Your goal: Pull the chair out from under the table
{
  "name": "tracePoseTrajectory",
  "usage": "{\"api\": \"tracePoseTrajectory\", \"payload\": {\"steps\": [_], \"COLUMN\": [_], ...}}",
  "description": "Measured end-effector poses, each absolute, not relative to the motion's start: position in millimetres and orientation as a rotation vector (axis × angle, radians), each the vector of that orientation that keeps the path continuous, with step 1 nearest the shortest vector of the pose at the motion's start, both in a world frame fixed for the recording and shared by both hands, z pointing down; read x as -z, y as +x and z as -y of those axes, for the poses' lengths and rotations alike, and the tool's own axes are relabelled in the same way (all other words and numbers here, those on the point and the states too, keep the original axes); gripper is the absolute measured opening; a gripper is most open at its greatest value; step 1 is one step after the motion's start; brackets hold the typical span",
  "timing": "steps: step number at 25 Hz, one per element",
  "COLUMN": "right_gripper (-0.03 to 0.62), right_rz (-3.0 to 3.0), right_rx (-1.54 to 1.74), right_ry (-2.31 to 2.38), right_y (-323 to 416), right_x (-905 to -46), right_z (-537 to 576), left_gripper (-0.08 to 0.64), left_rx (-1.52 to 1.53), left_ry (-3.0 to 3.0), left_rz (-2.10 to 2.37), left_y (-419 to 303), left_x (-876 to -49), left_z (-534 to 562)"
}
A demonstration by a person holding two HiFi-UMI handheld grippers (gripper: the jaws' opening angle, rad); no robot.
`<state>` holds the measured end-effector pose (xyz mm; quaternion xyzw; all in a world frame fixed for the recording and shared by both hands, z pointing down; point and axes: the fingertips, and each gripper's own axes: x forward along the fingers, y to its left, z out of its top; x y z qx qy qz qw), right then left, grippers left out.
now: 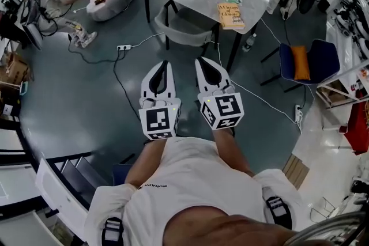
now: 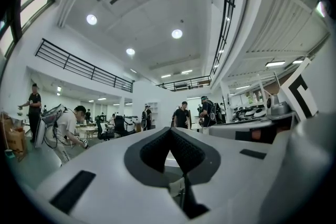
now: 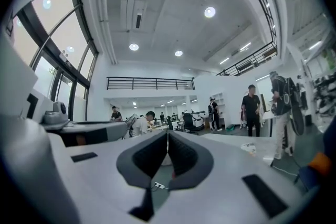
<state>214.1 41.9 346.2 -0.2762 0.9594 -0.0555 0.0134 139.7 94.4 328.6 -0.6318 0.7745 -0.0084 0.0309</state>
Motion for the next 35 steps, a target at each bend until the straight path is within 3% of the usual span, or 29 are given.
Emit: {"api": "tracePoseTrajectory", "payload": {"steps": [10,19,27,35], "right_gripper": [0.014,0.014,0.014,0.014], "right_rz": [-2.956,-2.922,-2.914,-2.953], "right_rx": [0.218,0.274,0.271,0.267], "right_ry": [-1.052,-1.274,-1.444,-1.533], "right_y": [63,-32,-68,-71], "right_x": [-342,-360,-377,-397], "right_z": [41,101,135,158], "left_gripper": [0.003,0.003,0.003,0.003], "left_rx": [0.021,0.106,0.122,0.194], "left_ry": [-2.101,-2.260,-2.383,-2.459], "left_rz": [-2.296,-2.198,-2.101,-1.988], "left_y": [-23,-127,-179,-180], "left_x": [-325,-344,-361,-383], "left_z": [-1,67,101,127]}}
